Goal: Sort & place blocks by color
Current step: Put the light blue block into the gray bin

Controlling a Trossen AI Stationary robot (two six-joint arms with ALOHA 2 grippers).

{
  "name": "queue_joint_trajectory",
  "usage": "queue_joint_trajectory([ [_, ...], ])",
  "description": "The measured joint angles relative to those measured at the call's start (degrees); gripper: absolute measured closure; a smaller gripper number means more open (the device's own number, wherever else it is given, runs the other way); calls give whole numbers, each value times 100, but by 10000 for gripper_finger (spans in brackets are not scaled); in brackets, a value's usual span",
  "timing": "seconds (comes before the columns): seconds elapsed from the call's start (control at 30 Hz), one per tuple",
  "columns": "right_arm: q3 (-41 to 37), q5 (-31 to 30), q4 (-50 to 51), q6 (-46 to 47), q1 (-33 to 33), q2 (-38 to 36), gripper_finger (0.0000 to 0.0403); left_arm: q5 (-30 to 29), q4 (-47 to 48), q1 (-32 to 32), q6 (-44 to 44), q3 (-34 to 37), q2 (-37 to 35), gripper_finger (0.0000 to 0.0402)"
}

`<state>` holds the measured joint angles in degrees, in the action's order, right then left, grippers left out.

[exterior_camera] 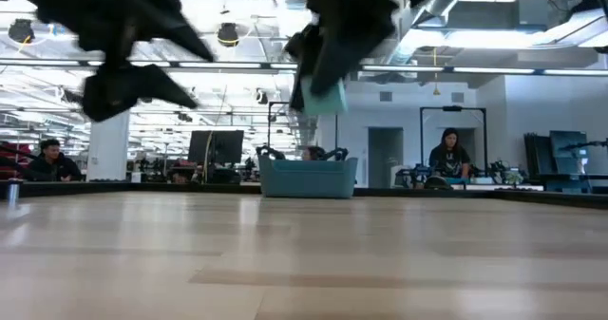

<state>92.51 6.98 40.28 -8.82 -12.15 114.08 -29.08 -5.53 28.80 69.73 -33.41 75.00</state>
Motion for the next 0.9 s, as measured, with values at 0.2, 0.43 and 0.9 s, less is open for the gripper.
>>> queue_joint_trajectory([
  [0.2, -512, -974, 28, 521, 241, -1253, 216, 842, -1752, -1053, -1387, 0, 0, 171],
  [0.43, -1837, -2106, -1070, 1094, 115, -2834, 206, 1922, -3364, -2274, -1695, -2, 45, 171],
  [0.9, -2075, -3406, -1489, 1128, -360, -3297, 206, 3935, -5234, -2850, -920, -1659, 2365, 171],
])
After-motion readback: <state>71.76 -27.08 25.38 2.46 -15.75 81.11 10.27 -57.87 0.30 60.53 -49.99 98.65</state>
